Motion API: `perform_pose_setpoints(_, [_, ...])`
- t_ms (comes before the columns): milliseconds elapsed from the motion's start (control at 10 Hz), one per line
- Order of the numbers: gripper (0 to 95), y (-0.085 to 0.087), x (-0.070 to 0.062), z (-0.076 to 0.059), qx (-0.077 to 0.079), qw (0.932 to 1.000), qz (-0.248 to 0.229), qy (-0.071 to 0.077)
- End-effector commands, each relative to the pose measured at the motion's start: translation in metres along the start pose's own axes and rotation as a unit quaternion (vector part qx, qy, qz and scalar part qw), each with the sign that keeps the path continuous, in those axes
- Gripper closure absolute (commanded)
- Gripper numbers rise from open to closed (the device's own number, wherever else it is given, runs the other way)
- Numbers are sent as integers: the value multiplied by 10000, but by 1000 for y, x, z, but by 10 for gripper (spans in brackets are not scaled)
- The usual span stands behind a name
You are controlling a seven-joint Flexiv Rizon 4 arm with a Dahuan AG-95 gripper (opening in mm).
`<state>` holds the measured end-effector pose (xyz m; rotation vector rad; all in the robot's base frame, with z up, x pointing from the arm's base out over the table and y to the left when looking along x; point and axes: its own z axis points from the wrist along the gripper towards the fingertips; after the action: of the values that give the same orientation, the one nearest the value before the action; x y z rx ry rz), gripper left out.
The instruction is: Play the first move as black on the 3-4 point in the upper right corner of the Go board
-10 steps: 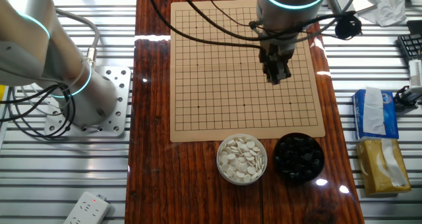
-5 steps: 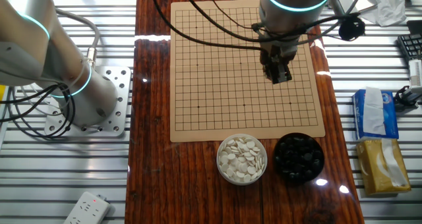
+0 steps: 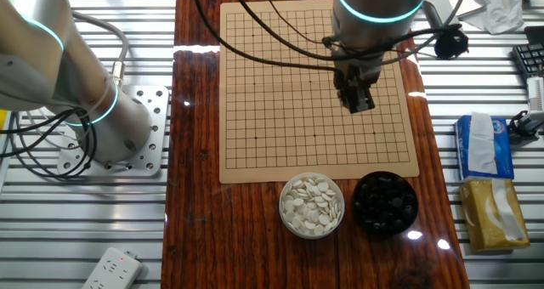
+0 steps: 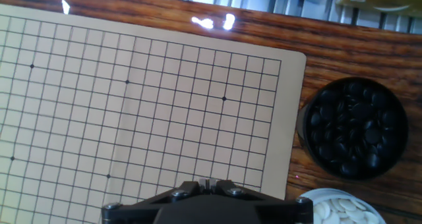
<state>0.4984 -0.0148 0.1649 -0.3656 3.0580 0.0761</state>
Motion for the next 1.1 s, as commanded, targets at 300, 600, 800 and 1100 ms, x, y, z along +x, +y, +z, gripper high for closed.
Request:
perform_pose_setpoints(300, [950,-4,-7,-1,-73,9999,49,145])
perform_pose_setpoints(600, [950,-25,-18,3,-190,9993,-57,311])
perform_pose_setpoints(800, [950,-46,-26,7,-207,9989,-86,423])
perform_pose_setpoints(1100, [950,-84,-36,10,-18,9984,-69,560])
